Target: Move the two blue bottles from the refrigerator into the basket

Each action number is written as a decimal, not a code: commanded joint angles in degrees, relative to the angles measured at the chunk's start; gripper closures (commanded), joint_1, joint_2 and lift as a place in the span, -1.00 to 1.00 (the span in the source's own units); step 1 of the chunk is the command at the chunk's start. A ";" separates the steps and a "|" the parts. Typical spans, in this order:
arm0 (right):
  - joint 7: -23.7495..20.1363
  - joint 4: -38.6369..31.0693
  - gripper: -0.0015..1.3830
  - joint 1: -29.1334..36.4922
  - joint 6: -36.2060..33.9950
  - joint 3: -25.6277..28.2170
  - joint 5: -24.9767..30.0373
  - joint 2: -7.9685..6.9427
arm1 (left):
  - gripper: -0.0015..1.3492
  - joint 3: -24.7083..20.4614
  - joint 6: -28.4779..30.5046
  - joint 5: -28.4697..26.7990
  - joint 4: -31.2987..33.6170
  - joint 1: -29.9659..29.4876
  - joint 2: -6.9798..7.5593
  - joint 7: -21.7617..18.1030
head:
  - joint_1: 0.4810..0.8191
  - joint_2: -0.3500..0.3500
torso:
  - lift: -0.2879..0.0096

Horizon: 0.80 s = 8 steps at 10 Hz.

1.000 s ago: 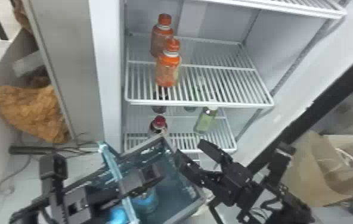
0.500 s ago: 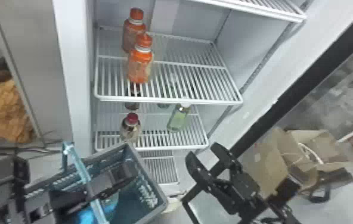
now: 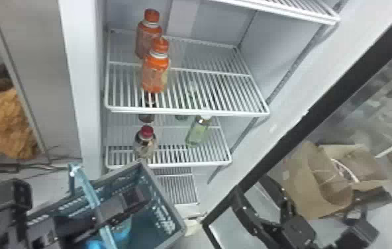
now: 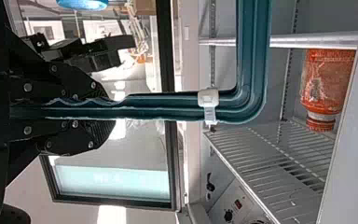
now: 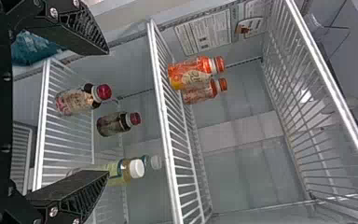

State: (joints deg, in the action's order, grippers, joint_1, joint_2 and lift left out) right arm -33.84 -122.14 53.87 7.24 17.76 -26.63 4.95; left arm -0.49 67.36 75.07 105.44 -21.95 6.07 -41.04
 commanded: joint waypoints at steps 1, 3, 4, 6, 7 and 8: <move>0.09 -1.40 -0.79 2.24 1.06 0.75 0.35 -0.64 | 0.78 -0.20 0.00 0.00 -0.05 -0.12 -0.18 0.00 | 0.27 -1.00 | 0.87; 0.09 -3.22 -0.79 4.63 1.76 1.43 0.80 -1.43 | 0.78 -0.20 0.00 0.00 0.09 -0.26 -0.18 0.00 | 0.27 -1.00 | 0.87; 0.09 -4.77 -0.79 6.18 2.04 2.69 1.37 -2.14 | 0.78 -0.42 0.00 0.00 -0.05 -0.26 -0.36 0.00 | 0.27 -1.00 | 0.87; 0.79 -7.30 -0.81 7.72 2.18 4.52 4.80 -3.10 | 0.78 -0.88 0.00 0.00 -0.05 -0.54 -0.53 0.00 | 0.27 -1.00 | 0.87; 1.05 -7.30 -0.80 8.00 2.04 5.09 5.14 -3.72 | 0.78 -1.00 0.00 0.00 -0.05 -0.54 -0.62 0.00 | 0.27 -1.00 | 0.87; 1.23 -7.30 -0.80 8.15 2.04 5.66 5.60 -4.07 | 0.78 -1.00 0.00 0.00 0.09 -0.40 -0.71 0.00 | 0.27 -1.00 | 0.87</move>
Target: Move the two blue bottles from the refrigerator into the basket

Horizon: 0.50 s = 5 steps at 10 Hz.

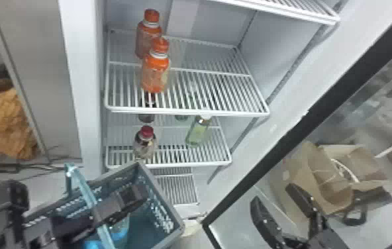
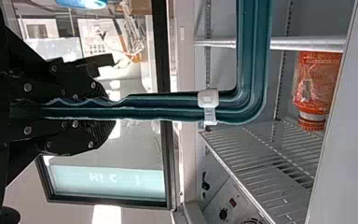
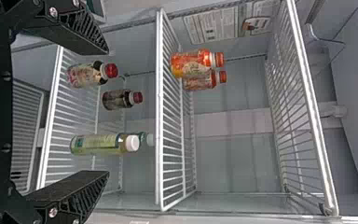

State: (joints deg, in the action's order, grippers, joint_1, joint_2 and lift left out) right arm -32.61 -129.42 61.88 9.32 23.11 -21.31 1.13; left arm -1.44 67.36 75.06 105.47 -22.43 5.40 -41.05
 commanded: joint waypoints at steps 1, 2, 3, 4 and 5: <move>0.01 0.26 -0.80 0.13 -0.03 0.32 0.40 -0.34 | 0.78 -0.04 0.00 0.00 0.07 0.07 -0.04 0.00 | 0.27 -1.00 | 0.87; 0.09 0.26 -0.80 0.13 -0.03 0.32 0.40 -0.34 | 0.78 -0.04 0.00 -0.11 -0.07 0.07 -0.04 0.00 | 0.27 -1.00 | 0.87; 0.09 0.40 -0.79 0.13 -0.03 0.32 0.29 -0.34 | 0.78 0.07 0.00 -0.11 -0.07 0.07 -0.04 0.09 | 0.27 -1.00 | 0.87; 0.01 0.54 -0.79 0.13 -0.03 0.32 0.29 -0.34 | 0.78 0.07 0.14 -0.23 -0.07 0.07 -0.04 0.18 | 0.27 -1.00 | 0.87; 0.09 0.68 -0.79 0.13 -0.03 0.32 0.17 -0.34 | 0.78 0.07 0.28 -0.23 -0.07 0.07 -0.04 0.18 | 0.27 -1.00 | 0.87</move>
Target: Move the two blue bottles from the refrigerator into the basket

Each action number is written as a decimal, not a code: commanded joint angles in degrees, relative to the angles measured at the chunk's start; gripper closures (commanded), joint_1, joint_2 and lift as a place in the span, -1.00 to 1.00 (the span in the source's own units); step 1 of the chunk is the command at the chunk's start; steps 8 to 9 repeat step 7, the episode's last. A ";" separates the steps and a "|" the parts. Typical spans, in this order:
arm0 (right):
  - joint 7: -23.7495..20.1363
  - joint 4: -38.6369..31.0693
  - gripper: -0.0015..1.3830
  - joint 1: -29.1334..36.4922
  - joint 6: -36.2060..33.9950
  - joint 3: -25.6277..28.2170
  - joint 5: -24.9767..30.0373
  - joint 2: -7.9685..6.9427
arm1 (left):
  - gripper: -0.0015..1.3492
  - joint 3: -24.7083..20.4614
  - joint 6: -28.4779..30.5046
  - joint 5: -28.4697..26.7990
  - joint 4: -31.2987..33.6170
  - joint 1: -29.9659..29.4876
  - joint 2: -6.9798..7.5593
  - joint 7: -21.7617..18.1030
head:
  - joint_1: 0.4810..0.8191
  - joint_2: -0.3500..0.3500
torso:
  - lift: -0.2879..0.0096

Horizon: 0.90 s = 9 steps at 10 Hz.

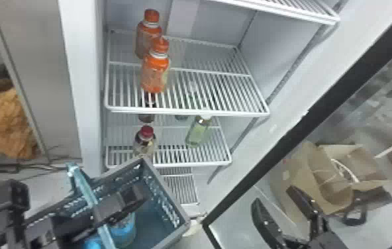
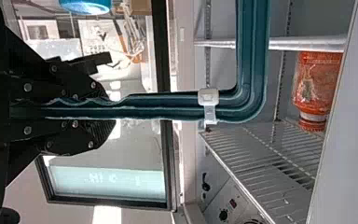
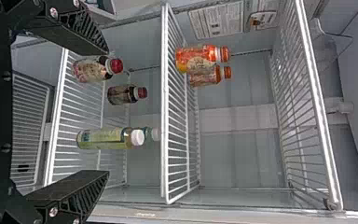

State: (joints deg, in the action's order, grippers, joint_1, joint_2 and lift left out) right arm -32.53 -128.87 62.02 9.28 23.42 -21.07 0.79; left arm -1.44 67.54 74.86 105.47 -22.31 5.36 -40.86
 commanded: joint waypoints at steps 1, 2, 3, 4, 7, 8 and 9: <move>0.01 0.13 -0.79 0.00 0.00 0.00 -0.18 0.00 | 0.78 -0.05 0.24 -0.14 0.06 0.10 0.00 -0.01 | 0.27 -1.00 | 0.87; 0.01 0.41 -0.79 0.00 0.00 0.00 -0.30 0.00 | 0.78 -0.05 0.24 -0.14 -0.08 0.10 0.00 -0.01 | 0.27 -1.00 | 0.87; 0.01 0.55 -0.79 0.00 0.00 0.00 -0.53 0.09 | 0.78 -0.05 0.38 -0.25 -0.08 0.10 0.00 -0.01 | 0.27 -1.00 | 0.87; 0.01 0.55 -0.79 0.00 0.00 0.00 -0.53 0.09 | 0.78 -0.05 0.38 -0.25 -0.08 0.10 0.00 0.08 | 0.27 -1.00 | 0.87; 0.01 0.55 -0.79 -0.14 -0.28 -0.11 -0.41 0.26 | 0.78 -0.05 0.38 -0.37 -0.08 0.24 0.00 0.08 | 0.27 -1.00 | 0.87; 0.01 0.55 -0.79 -0.14 -0.28 -0.11 -0.41 0.26 | 0.78 -0.05 0.38 -0.37 -0.08 0.24 0.00 0.08 | 0.27 -1.00 | 0.87; 0.01 0.55 -0.79 -0.14 -0.28 -0.11 -0.41 0.26 | 0.78 -0.05 0.38 -0.37 -0.08 0.24 0.00 0.08 | 0.27 -1.00 | 0.87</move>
